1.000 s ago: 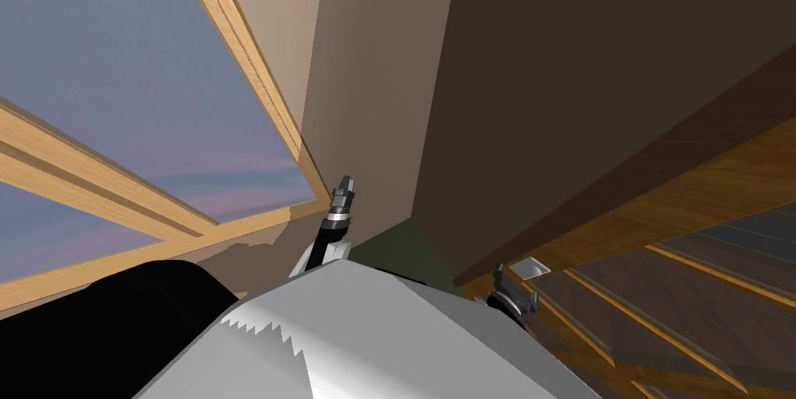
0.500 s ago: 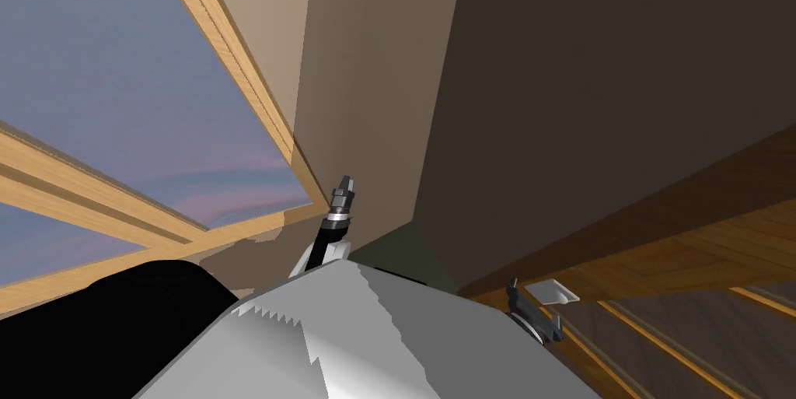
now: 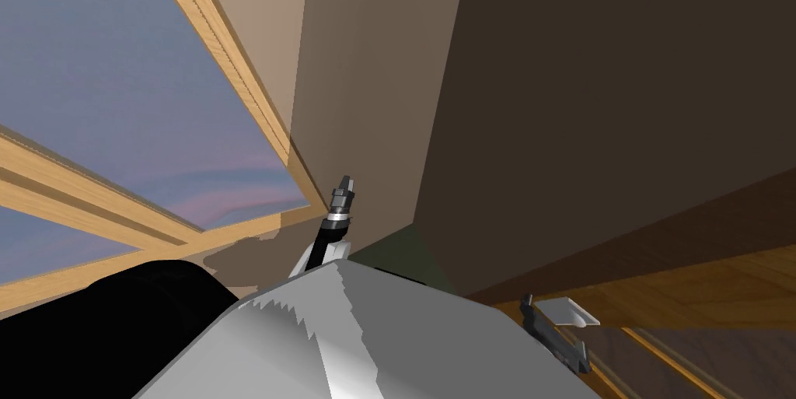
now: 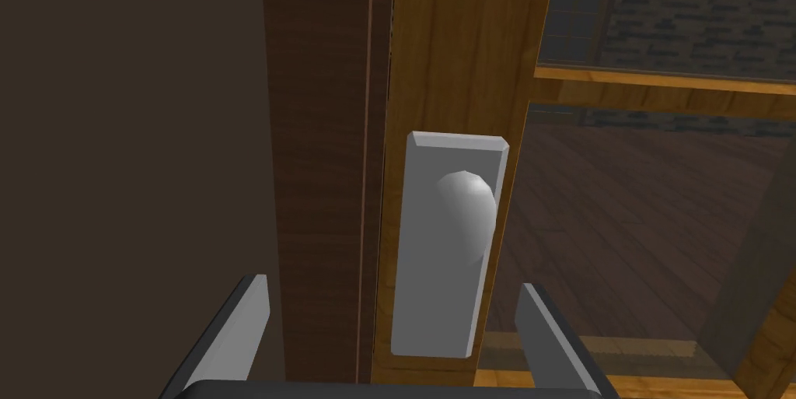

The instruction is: Pull the door open

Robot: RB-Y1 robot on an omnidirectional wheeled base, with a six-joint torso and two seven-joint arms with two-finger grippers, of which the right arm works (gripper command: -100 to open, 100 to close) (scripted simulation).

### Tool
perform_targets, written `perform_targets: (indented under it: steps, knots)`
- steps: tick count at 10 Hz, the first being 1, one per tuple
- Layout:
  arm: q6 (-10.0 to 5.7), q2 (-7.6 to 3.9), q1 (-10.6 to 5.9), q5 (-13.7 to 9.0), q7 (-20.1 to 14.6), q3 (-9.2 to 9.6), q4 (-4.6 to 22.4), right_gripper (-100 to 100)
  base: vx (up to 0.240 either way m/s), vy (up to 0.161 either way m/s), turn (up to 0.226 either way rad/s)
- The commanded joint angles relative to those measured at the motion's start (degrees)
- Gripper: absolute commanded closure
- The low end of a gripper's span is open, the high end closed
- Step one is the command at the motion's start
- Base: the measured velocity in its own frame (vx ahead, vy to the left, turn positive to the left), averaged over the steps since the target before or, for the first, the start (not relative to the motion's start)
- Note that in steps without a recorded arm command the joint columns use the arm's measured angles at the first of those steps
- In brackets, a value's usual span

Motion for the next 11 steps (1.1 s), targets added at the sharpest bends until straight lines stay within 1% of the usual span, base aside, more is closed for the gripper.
perform_targets:
  steps: [1,2,4,5,7,8,9,11]
  knots:
    - [0.18,-0.19,1.66,0.2,-1.1,-0.27,-1.2,-100,0.109,-0.042,0.057]
    - [-0.09,-0.68,3.24,0.4,-2.6,-0.48,-1.4,-100,0.143,-0.066,0.072]
    - [-0.33,-1.12,4.64,0.6,-3.9,-0.66,-1.6,-100,0.102,-0.084,0.049]
    - [-0.53,-1.49,5.83,0.8,-5.1,-0.82,-1.8,-100,0.084,-0.088,0.05]
    - [-0.83,-2.04,7.57,1.0,-6.7,-1.04,-2.1,-100,0.056,-0.101,0.072]
    - [0.17,-1.32,7.43,1.1,-6.1,-0.46,-2.4,-100,0.009,-0.017,0.02]
    - [0.17,-1.32,7.43,1.1,-6.1,-0.46,-2.4,100,-0.01,0.028,-0.017]
    - [0.17,-1.32,7.43,1.1,-6.1,-0.46,-2.4,100,-0.012,-0.007,-0.033]
